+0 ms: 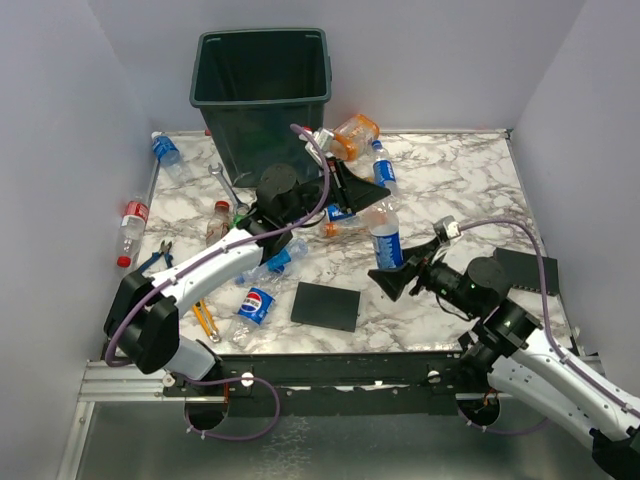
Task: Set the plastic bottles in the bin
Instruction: Pick up the plastic bottle at the center of the board.
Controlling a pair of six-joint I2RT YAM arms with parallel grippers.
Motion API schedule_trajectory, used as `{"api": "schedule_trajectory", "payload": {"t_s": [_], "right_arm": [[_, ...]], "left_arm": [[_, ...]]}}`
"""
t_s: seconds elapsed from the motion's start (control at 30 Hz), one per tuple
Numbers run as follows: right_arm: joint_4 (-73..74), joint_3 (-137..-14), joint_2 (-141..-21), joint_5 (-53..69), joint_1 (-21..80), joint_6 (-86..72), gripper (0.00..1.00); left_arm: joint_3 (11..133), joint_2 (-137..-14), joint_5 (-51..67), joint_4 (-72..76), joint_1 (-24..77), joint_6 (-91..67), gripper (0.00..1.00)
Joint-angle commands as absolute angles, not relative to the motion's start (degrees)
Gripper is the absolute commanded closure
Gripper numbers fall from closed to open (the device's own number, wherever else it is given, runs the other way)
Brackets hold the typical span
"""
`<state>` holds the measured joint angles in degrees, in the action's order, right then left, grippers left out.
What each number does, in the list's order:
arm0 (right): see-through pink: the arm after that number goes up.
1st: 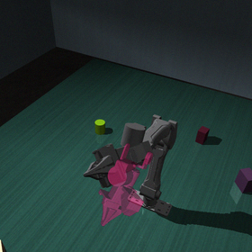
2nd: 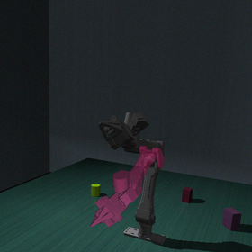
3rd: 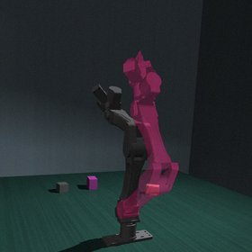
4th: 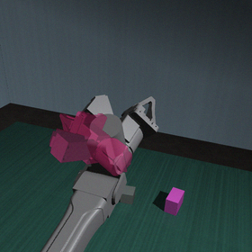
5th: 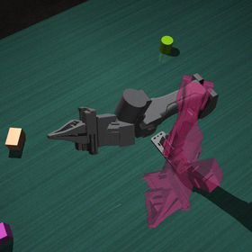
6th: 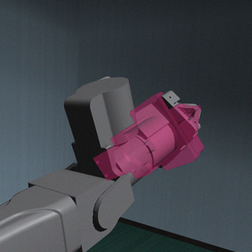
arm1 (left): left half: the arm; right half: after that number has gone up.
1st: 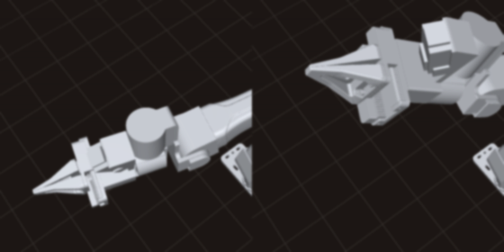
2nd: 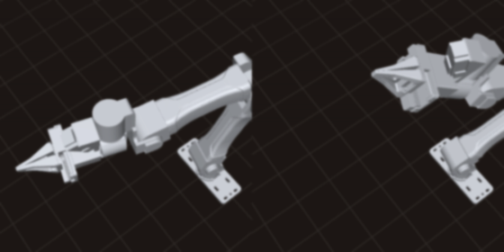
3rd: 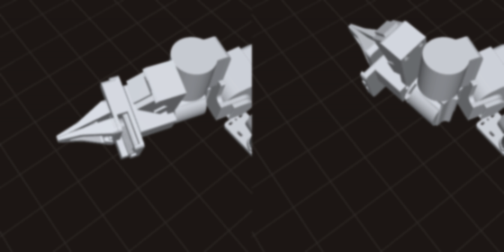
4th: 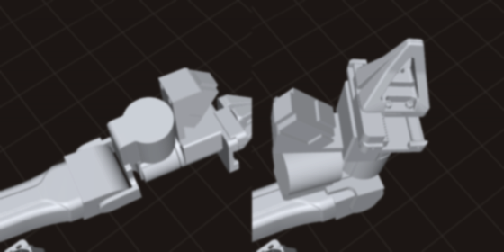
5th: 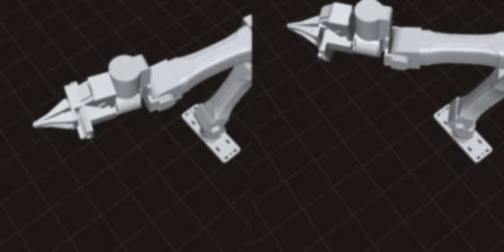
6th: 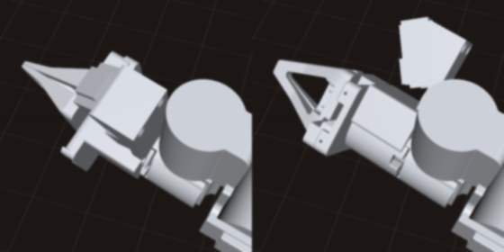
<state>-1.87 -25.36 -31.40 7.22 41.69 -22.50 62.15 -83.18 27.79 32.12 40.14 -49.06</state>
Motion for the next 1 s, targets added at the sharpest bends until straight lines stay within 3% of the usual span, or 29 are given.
{"api": "schedule_trajectory", "payload": {"t_s": [0.0, 0.23, 0.47, 0.67, 0.97], "right_arm": [[5.48, -32.32, -30.65, 7.29, 42.06, -22.87, 0.00], [10.88, -38.54, -28.68, 4.30, 42.08, -24.51, 0.00], [8.61, -33.25, -25.57, 2.69, 42.05, -27.49, 0.00], [6.02, -27.93, -23.96, 2.86, 42.07, -30.10, 0.00], [8.40, -26.97, -22.90, -1.27, 42.08, -30.76, 0.00]], "left_arm": [[70.03, -80.12, 18.74, 23.27, 38.10, -37.55, 1.00], [83.47, -78.17, -8.60, 19.32, 30.12, -20.92, 1.00], [95.21, -83.95, -27.84, 26.55, 22.51, -3.74, 1.00], [97.26, -89.86, -31.33, 39.05, 16.79, 5.50, 1.00], [98.08, -98.41, -34.16, 39.24, 13.47, 7.42, 1.00]]}}
